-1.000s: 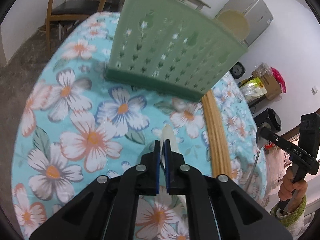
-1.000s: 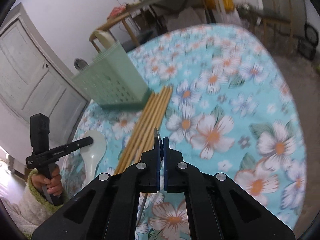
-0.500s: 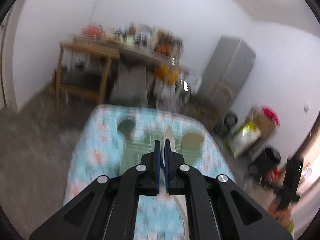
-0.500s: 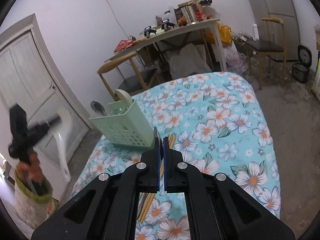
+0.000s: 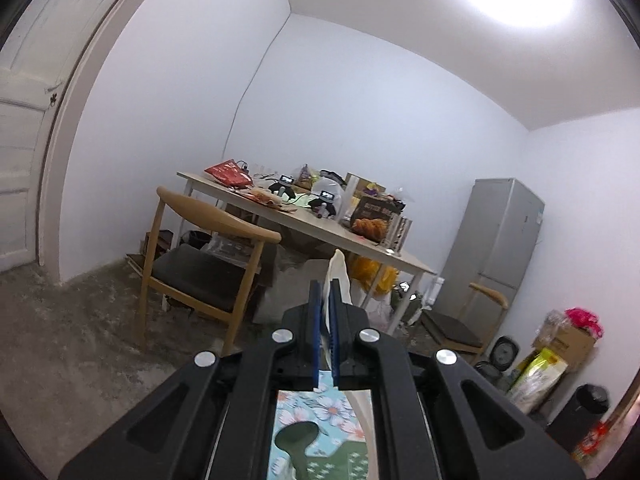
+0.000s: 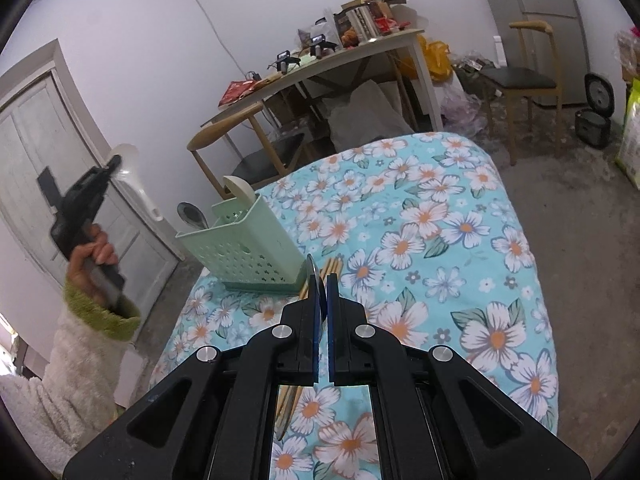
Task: Organize utensils
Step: 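Lift the white spoon with the left gripper while the right lifts the metal spoon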
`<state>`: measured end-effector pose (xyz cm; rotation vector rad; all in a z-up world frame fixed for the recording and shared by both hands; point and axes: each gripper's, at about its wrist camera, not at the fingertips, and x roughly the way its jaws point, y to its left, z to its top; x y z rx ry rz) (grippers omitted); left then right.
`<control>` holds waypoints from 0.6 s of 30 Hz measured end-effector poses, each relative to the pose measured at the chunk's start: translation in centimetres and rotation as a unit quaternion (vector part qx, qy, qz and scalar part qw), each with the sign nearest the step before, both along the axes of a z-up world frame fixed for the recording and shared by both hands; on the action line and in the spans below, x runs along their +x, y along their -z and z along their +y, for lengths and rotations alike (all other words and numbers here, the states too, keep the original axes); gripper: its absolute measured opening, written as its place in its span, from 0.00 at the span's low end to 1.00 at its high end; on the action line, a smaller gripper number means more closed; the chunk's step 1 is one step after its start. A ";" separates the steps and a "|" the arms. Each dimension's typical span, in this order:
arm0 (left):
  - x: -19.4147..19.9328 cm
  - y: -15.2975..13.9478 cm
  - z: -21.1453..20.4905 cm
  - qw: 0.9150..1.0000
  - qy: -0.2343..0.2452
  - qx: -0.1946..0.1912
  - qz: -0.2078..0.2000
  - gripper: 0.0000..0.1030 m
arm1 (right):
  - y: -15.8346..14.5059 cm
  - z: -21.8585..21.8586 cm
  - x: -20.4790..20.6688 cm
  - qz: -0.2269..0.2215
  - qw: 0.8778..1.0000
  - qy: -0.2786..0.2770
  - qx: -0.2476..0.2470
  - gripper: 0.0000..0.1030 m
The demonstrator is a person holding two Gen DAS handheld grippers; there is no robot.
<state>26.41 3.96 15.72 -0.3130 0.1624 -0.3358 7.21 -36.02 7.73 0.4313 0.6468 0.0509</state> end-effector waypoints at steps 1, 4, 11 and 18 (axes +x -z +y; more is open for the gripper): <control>0.3 0.3 -0.2 1.000 -0.004 0.011 -0.002 0.03 | 0.0 0.0 0.0 0.001 1.000 0.001 0.000 0.02; 1.8 1.9 -1.1 0.999 -0.011 0.038 -0.002 0.03 | 0.1 0.2 0.0 0.005 1.000 0.001 -0.002 0.02; 3.5 4.9 -2.1 0.998 -0.015 0.068 0.008 0.03 | 0.5 0.8 0.4 0.012 1.000 -0.005 0.000 0.02; 2.8 6.9 -2.2 0.997 0.012 0.068 0.030 0.04 | 0.6 1.7 0.9 0.017 1.000 -0.016 0.000 0.02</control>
